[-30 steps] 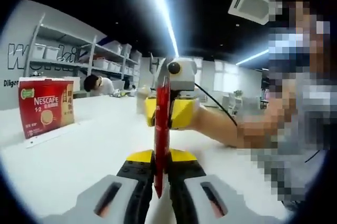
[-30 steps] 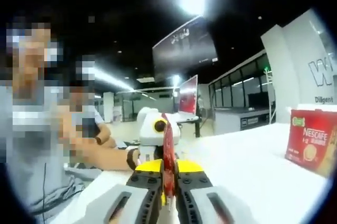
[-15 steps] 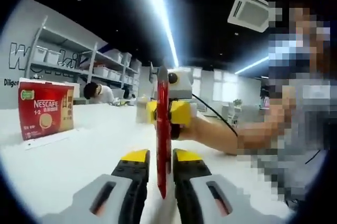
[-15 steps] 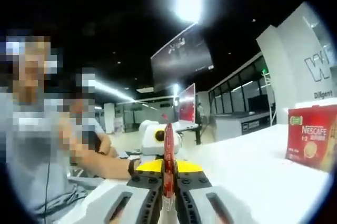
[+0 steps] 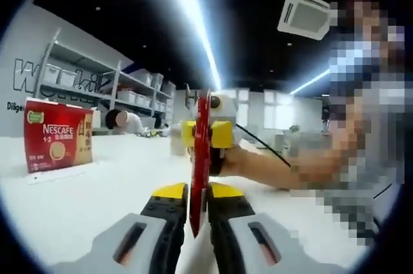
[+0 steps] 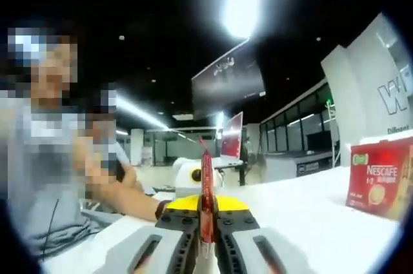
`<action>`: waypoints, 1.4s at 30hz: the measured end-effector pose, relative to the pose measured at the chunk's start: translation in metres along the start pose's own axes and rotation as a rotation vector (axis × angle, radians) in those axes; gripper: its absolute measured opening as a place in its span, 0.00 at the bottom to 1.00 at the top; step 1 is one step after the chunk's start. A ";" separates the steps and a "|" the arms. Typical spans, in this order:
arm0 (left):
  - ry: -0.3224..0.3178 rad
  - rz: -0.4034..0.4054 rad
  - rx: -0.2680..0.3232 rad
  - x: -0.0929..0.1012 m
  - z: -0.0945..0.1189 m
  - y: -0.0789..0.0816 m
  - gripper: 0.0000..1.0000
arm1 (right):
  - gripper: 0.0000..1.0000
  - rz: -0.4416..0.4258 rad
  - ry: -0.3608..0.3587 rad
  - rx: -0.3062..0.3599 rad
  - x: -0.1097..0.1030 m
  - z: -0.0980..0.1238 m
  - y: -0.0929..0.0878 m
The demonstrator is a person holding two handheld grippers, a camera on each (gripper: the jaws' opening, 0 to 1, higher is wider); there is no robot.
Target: Tear open the coffee pouch, take out the coffee, and pour the coffee from the pouch into the cup
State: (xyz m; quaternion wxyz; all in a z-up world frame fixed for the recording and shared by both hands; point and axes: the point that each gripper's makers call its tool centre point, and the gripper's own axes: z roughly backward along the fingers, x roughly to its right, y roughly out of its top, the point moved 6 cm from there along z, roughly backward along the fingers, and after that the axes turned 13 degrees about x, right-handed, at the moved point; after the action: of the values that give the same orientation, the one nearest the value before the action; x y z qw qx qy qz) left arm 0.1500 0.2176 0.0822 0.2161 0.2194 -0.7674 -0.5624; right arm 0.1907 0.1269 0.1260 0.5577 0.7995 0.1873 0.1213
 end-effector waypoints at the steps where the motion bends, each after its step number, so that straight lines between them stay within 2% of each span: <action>1: 0.000 -0.001 0.000 0.000 0.000 0.000 0.15 | 0.07 0.000 0.000 -0.003 0.000 0.000 0.000; 5: -0.003 -0.018 -0.004 0.002 -0.001 -0.001 0.13 | 0.07 0.002 -0.005 -0.038 -0.002 -0.002 -0.006; 11: -0.008 -0.042 0.003 0.003 -0.002 -0.001 0.12 | 0.07 -0.004 -0.005 -0.048 0.000 -0.004 -0.008; 18: -0.021 -0.035 -0.008 0.004 -0.001 -0.002 0.12 | 0.07 0.000 0.012 -0.045 -0.003 -0.008 -0.011; 22: -0.030 0.010 -0.026 0.001 -0.002 -0.008 0.12 | 0.07 0.009 0.015 -0.050 -0.002 -0.007 -0.017; 27: -0.041 -0.007 -0.058 0.002 -0.002 -0.013 0.12 | 0.08 -0.005 0.019 -0.002 0.003 0.000 -0.027; 32: -0.084 -0.074 -0.059 0.000 -0.002 -0.017 0.12 | 0.08 0.030 0.037 0.043 0.003 0.004 -0.032; 36: -0.086 -0.099 -0.069 0.004 -0.003 -0.022 0.12 | 0.08 0.036 0.039 0.043 0.005 0.007 -0.036; 40: -0.088 -0.103 -0.097 -0.008 -0.002 -0.026 0.12 | 0.08 0.034 0.035 0.034 0.006 0.008 -0.040; 42: -0.085 -0.095 -0.104 -0.004 -0.002 -0.027 0.12 | 0.08 0.045 0.033 0.030 0.005 0.008 -0.041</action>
State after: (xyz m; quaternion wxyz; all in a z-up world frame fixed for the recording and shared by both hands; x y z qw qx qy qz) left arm 0.1569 0.2109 0.0565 0.1674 0.2201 -0.7343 -0.6200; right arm 0.1918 0.1353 0.0846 0.5395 0.8097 0.1805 0.1443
